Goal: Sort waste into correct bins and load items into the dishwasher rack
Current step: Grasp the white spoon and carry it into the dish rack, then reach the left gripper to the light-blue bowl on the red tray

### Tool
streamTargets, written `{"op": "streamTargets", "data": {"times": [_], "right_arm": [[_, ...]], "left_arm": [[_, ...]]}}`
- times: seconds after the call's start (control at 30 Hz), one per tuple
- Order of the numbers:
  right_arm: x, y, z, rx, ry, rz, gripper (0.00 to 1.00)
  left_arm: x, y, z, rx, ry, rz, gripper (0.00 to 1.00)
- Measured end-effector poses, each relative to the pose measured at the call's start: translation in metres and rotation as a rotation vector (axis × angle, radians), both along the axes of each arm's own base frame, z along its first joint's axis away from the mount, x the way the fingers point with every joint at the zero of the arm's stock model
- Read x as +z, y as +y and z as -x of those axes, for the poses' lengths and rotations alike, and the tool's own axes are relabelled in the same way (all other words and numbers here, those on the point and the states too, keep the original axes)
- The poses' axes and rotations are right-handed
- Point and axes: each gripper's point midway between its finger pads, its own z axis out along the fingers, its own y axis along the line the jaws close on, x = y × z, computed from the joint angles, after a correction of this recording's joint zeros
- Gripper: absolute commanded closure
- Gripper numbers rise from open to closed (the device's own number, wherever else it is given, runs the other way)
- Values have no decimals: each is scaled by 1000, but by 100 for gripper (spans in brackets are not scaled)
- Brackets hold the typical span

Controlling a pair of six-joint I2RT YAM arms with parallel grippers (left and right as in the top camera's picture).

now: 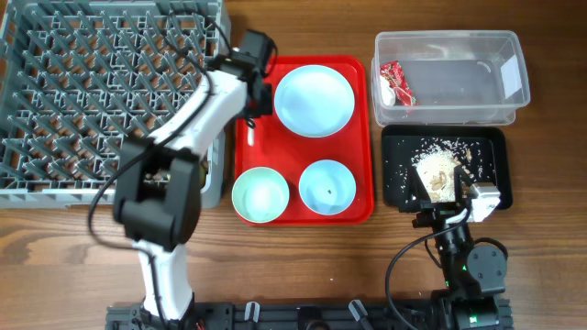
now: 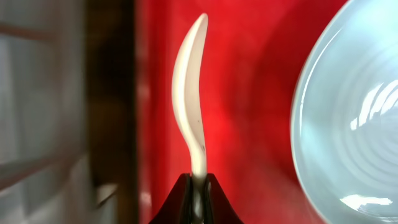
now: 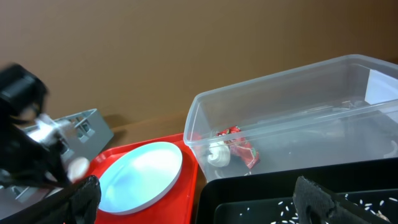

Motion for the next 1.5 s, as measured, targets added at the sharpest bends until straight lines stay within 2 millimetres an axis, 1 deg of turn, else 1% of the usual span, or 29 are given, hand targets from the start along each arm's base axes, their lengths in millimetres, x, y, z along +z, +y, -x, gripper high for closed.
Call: {"op": "streamTargets", "data": {"times": [0.1, 0.13, 0.17, 0.23, 0.3, 0.37, 0.4, 0.43, 0.5, 0.67, 0.73, 0.8, 0.87, 0.93, 1.03, 1.1, 1.13, 1.2, 1.27, 1.3, 1.37, 1.5], "right_arm": [[0, 0, 0, 0, 0, 0, 0], [0, 0, 0, 0, 0, 0, 0], [0, 0, 0, 0, 0, 0, 0], [0, 0, 0, 0, 0, 0, 0], [0, 0, 0, 0, 0, 0, 0], [0, 0, 0, 0, 0, 0, 0], [0, 0, 0, 0, 0, 0, 0], [0, 0, 0, 0, 0, 0, 0], [0, 0, 0, 0, 0, 0, 0], [0, 0, 0, 0, 0, 0, 0], [0, 0, 0, 0, 0, 0, 0], [0, 0, 0, 0, 0, 0, 0], [0, 0, 0, 0, 0, 0, 0], [0, 0, 0, 0, 0, 0, 0], [0, 0, 0, 0, 0, 0, 0], [0, 0, 0, 0, 0, 0, 0], [0, 0, 0, 0, 0, 0, 0], [0, 0, 0, 0, 0, 0, 0], [0, 0, 0, 0, 0, 0, 0], [0, 0, 0, 0, 0, 0, 0], [0, 0, 0, 0, 0, 0, 0], [0, 0, 0, 0, 0, 0, 0]], "left_arm": [[42, 19, 0, 40, -60, 17, 96], [57, 27, 0, 53, -85, 24, 94], [70, 35, 1, 61, -107, 26, 88], [89, 46, 1, 52, -143, 22, 78], [104, 60, 2, 23, -172, 2, 78], [109, 71, 3, -9, -176, -23, 75], [109, 74, 3, -20, -173, -31, 68], [106, 79, 2, -31, -162, -42, 64], [100, 84, 2, -44, -144, -55, 61], [89, 85, 2, -65, -115, -67, 52], [90, 85, 2, -65, -117, -67, 51], [92, 84, 4, -57, -117, -56, 46], [96, 79, 7, -63, -116, -19, 46], [105, 66, 12, -74, -122, 58, 46], [124, 34, 21, -134, -144, 199, 45], [129, 14, 28, -163, -142, 246, 46], [130, 2, 31, -176, -135, 262, 47], [126, -13, 37, -183, -116, 272, 51], [118, -31, 50, -193, -65, 278, 52], [115, -37, 56, -192, -39, 279, 52], [106, -45, 78, -180, 49, 268, 52], [100, -52, 104, -159, 140, 250, 52]]}}
